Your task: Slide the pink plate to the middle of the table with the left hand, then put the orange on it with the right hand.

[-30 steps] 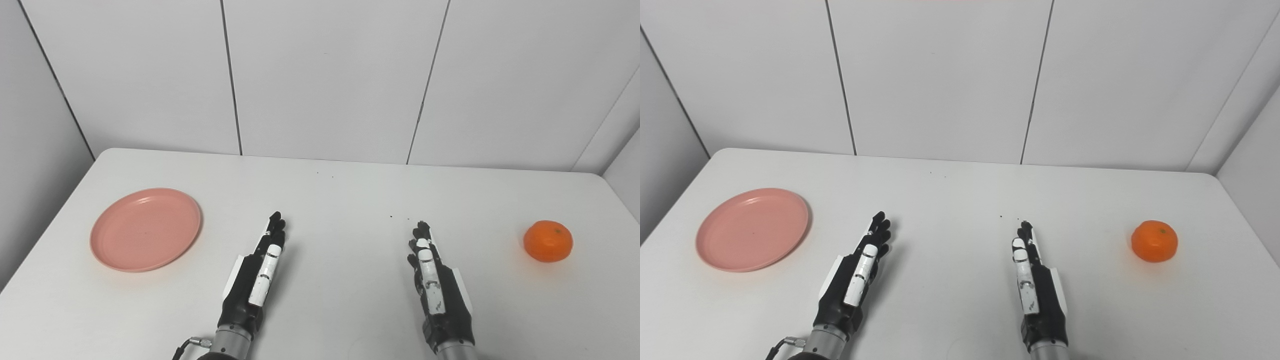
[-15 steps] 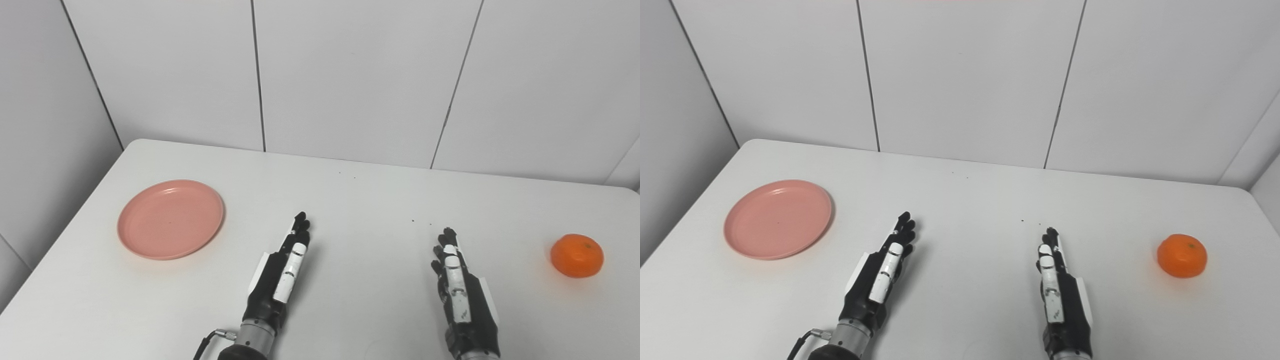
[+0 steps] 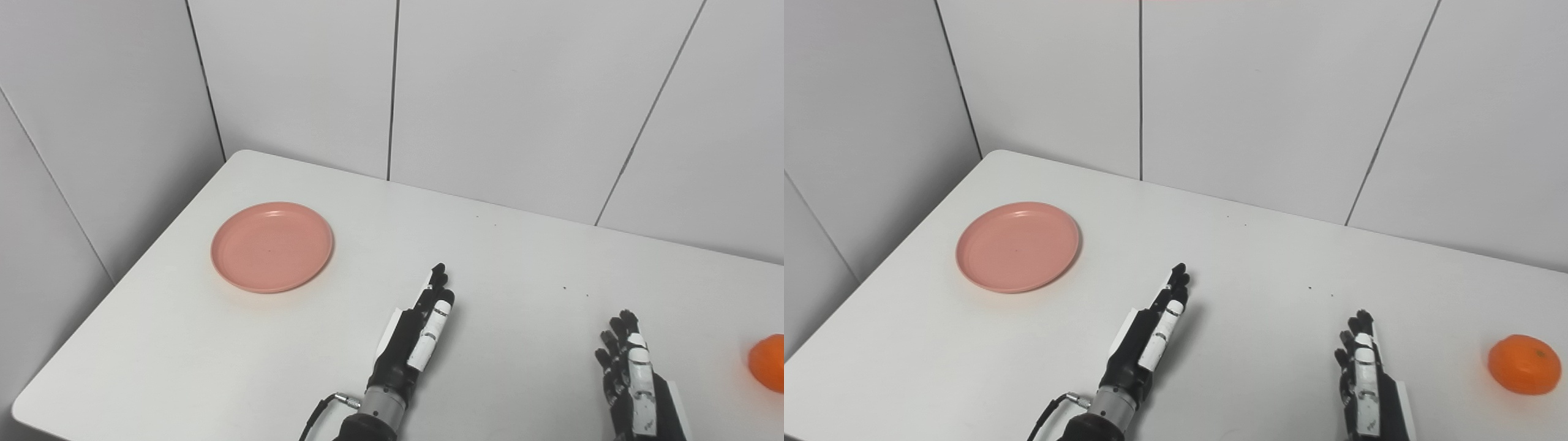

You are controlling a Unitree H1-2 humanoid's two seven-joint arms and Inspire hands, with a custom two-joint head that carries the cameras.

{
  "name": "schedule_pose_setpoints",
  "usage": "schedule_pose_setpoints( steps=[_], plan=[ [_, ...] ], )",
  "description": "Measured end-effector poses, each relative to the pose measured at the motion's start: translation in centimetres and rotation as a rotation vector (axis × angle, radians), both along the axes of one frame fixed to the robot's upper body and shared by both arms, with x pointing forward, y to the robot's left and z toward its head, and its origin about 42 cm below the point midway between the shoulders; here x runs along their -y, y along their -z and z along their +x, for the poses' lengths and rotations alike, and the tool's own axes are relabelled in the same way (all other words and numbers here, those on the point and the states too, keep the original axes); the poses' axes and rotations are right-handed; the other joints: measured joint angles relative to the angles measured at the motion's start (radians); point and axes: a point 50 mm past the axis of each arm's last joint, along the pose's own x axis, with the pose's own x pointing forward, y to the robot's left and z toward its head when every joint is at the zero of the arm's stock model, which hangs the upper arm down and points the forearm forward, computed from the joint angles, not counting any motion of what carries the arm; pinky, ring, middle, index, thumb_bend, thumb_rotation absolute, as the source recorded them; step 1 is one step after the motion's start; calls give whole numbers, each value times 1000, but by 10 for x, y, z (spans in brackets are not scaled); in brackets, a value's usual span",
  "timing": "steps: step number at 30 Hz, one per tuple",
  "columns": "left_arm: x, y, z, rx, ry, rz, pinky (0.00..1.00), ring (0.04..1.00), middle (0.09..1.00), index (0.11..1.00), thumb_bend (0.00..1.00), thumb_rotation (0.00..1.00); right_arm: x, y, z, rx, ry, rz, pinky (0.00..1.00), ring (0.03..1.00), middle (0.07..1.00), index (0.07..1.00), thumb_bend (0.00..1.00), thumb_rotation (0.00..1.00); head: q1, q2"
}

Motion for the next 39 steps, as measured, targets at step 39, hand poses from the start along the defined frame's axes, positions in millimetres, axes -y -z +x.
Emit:
schedule_pose_setpoints(
  steps=[39],
  plan=[
    [-27, -24, 16, 105, -6, 41, 919, 952, 968, 956, 397, 1000, -4, 5, 0, -16, -12, -26, 1000, 1000, 1000, 1000, 147, 1000, -6, -20]
  ],
)
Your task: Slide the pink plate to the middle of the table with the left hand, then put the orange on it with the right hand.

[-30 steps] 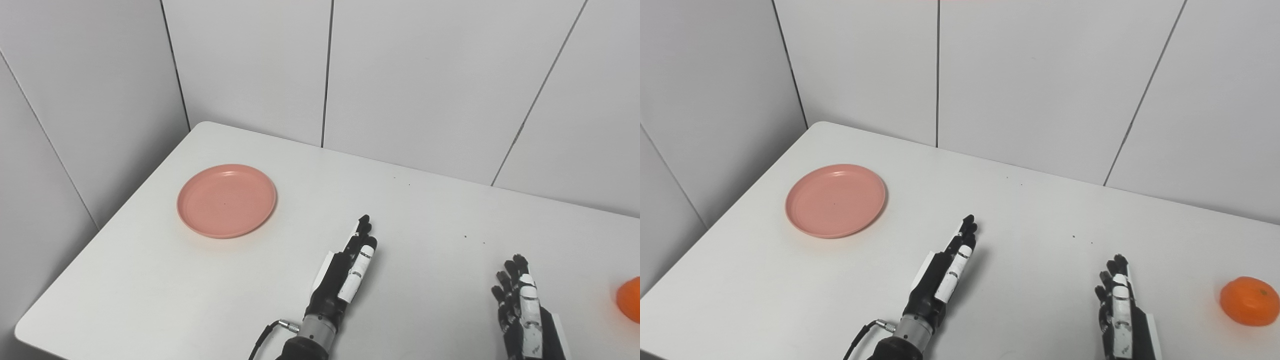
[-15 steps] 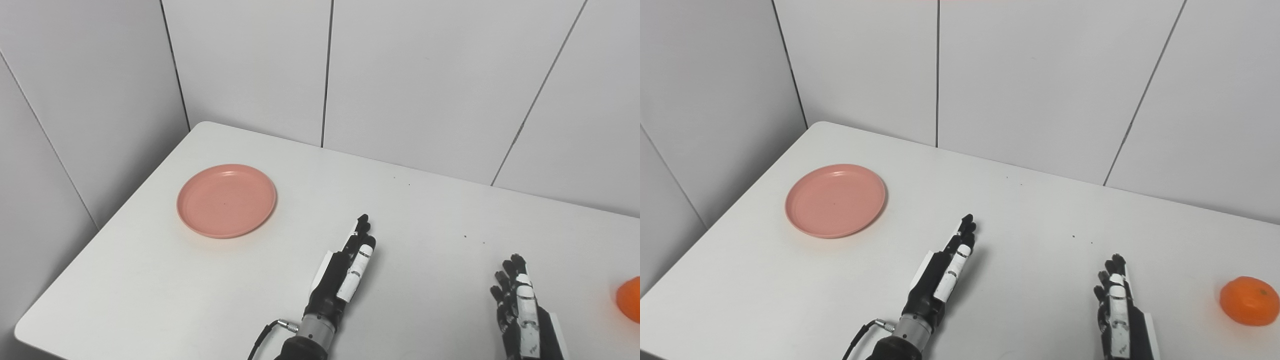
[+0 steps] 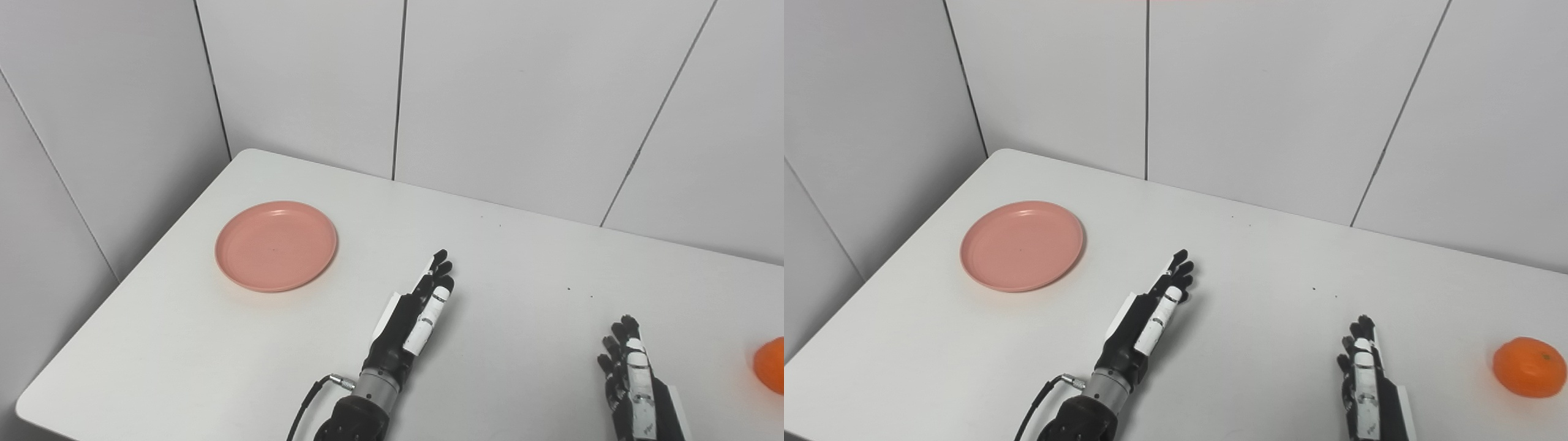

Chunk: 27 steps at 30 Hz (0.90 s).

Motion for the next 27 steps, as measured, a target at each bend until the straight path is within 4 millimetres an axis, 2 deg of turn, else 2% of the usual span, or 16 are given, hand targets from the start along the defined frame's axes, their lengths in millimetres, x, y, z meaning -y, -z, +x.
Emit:
schedule_pose_setpoints(
  steps=[13, 18, 23, 27],
  plan=[
    [-30, -48, 17, 131, -6, 24, 941, 959, 968, 954, 423, 1000, -3, 0, 0, -1, -6, -2, 1000, 1000, 1000, 1000, 154, 1000, -8, -5],
    [-42, -61, 26, 151, -2, 24, 955, 963, 977, 968, 424, 1000, -4, 0, 0, -2, -8, -1, 1000, 1000, 1000, 1000, 162, 1000, -8, -6],
    [-64, -85, 37, 211, -33, 46, 959, 965, 977, 963, 436, 1000, -4, 1, -1, -3, -7, -4, 1000, 1000, 1000, 1000, 149, 1000, -6, -11],
    [-81, -95, 43, 237, -70, 42, 958, 952, 963, 944, 450, 1000, -3, 0, -2, -1, -7, -5, 1000, 1000, 1000, 1000, 155, 1000, -3, -8]
  ],
)
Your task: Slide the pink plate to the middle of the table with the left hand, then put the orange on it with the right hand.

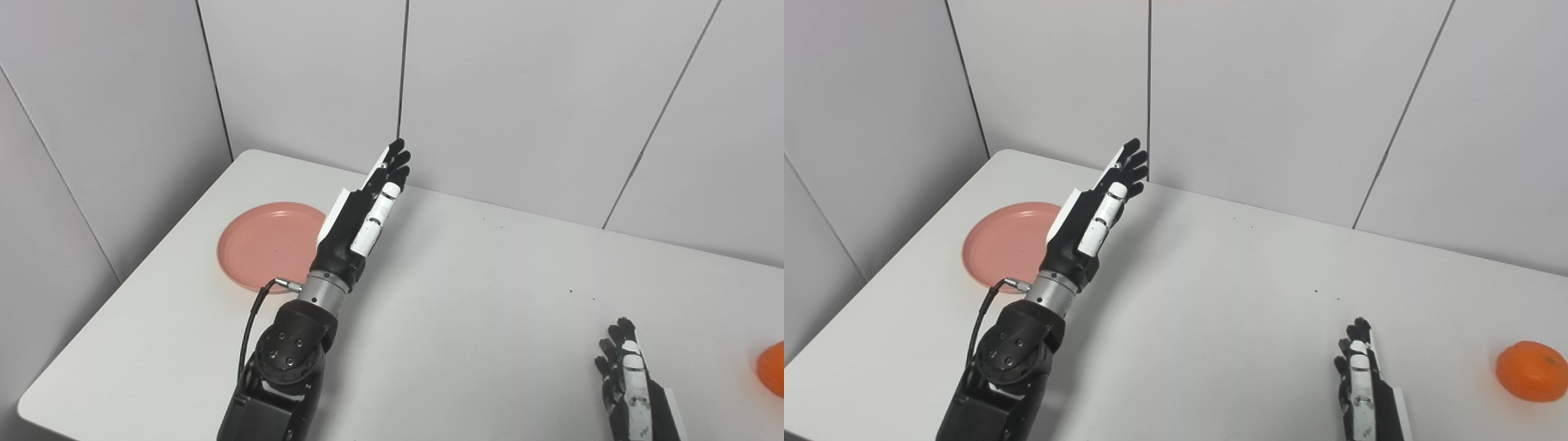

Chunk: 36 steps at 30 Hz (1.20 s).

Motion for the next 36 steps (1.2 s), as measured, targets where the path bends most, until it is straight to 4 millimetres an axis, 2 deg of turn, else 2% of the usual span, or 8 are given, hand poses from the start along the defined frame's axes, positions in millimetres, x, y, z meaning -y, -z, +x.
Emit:
schedule_pose_setpoints(
  steps=[2, 9, 14, 22, 36],
  plan=[
    [-8, -4, 3, 8, -23, -14, 956, 945, 954, 942, 461, 1000, 1, 0, -2, 1, 2, 0, 1000, 1000, 1000, 1000, 158, 1000, 0, 0],
    [-42, -28, 14, 62, -128, -38, 945, 934, 925, 913, 397, 1000, 1, 0, -3, 1, 3, 2, 1000, 1000, 1000, 1000, 162, 1000, 6, 2],
    [-67, -41, 21, 89, -177, -17, 939, 935, 939, 922, 404, 1000, 2, 0, -3, 0, 0, 12, 1000, 1000, 1000, 1000, 166, 1000, 14, 5],
    [-112, -55, 22, 92, -265, -43, 843, 875, 882, 858, 394, 1000, 3, 0, -3, 1, 0, 8, 1000, 1000, 1000, 1000, 156, 1000, 18, -2],
    [-181, -49, 27, 29, -322, -163, 877, 885, 880, 861, 392, 1000, 3, 0, -3, 1, 0, 6, 1000, 1000, 1000, 1000, 134, 1000, 28, -3]
  ],
)
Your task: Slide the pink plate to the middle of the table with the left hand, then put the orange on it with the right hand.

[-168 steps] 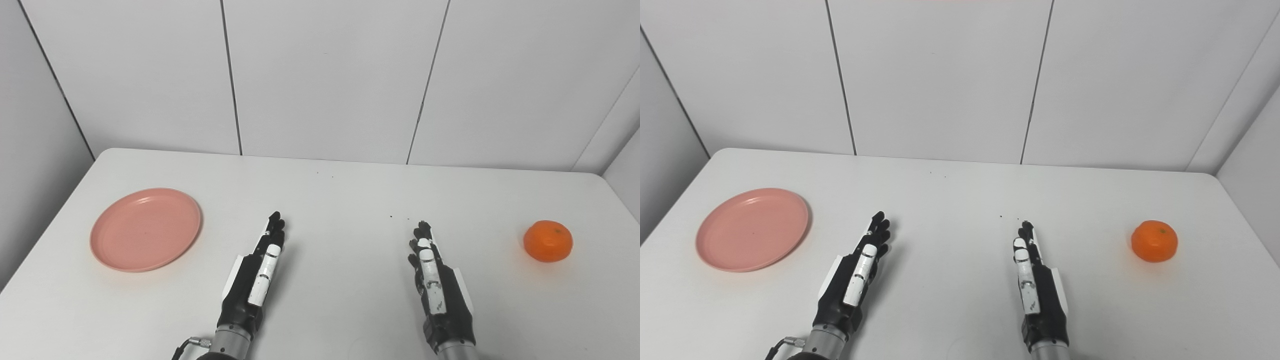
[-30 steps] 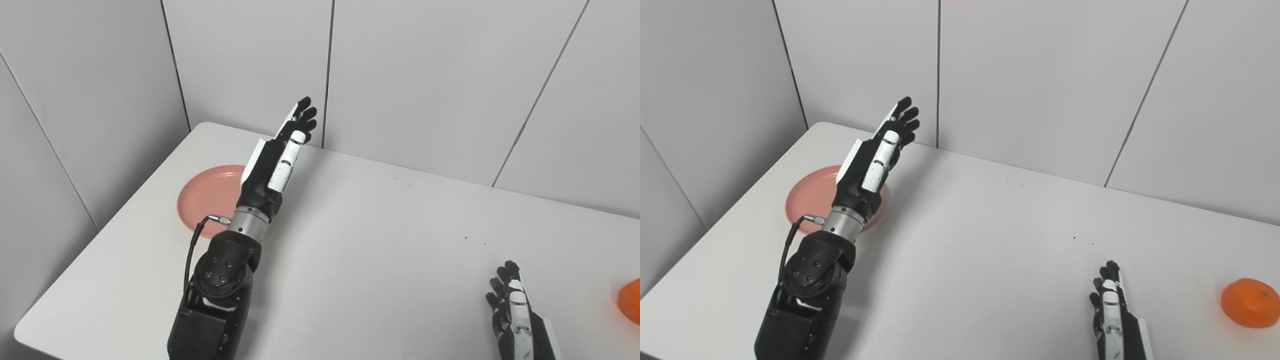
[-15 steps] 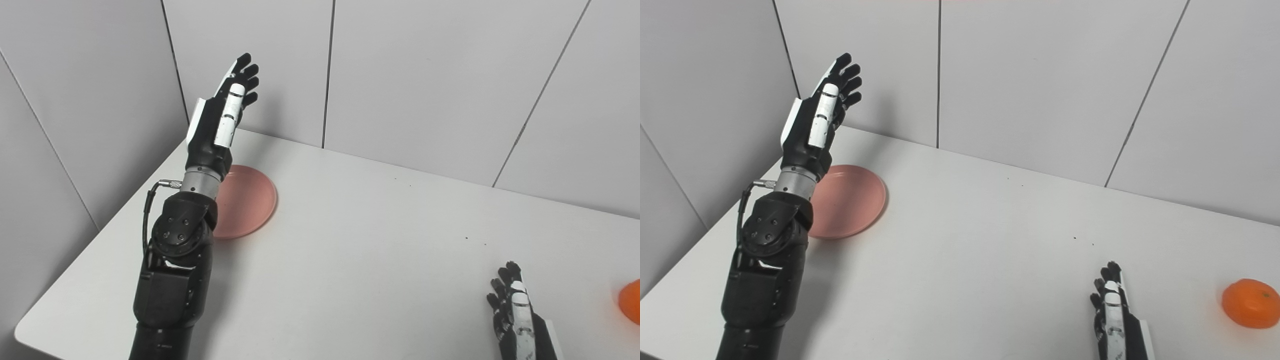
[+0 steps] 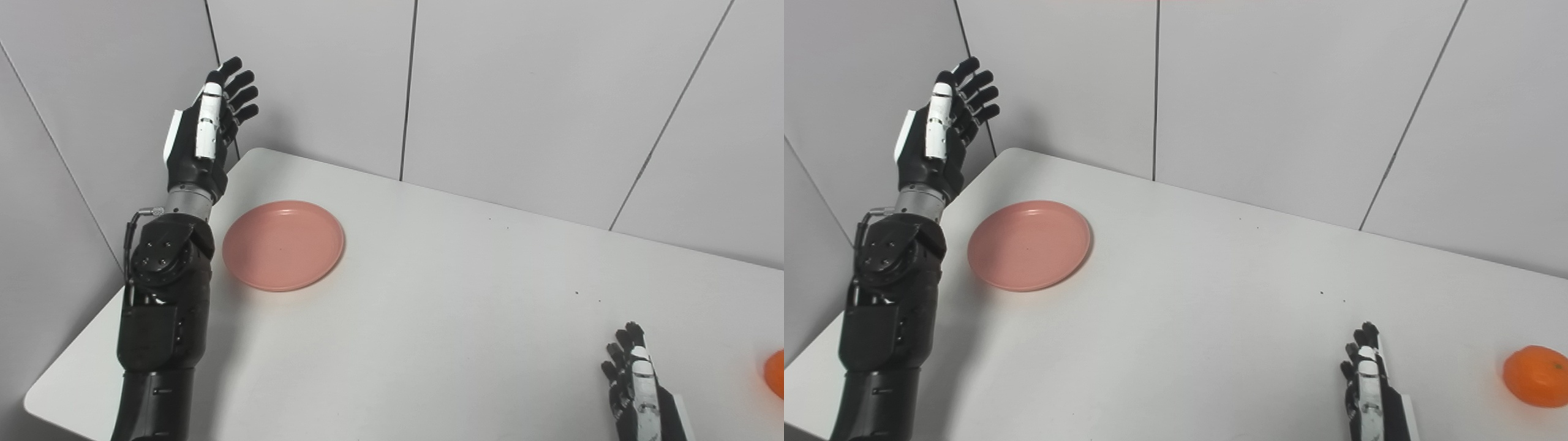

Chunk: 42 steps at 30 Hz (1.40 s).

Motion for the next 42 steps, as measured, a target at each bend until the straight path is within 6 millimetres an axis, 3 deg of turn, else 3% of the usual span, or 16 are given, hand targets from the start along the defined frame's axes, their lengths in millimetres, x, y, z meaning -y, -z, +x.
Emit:
schedule_pose_setpoints(
  steps=[6, 18, 42],
  plan=[
    [-31, 8, 0, -41, -28, -19, 899, 899, 894, 871, 399, 1000, 1, 0, 0, 1, 3, 0, 1000, 1000, 1000, 1000, 125, 1000, 5, -3],
    [-49, 17, -9, -93, -53, -37, 889, 898, 897, 882, 329, 1000, 2, -2, 0, 4, 4, -5, 1000, 1000, 1000, 1000, 137, 1000, 18, -2],
    [-54, 53, -16, -215, -59, -77, 914, 915, 908, 888, 291, 1000, 3, -1, 0, -5, 5, 2, 1000, 1000, 1000, 1000, 126, 1000, 20, -8]
  ],
)
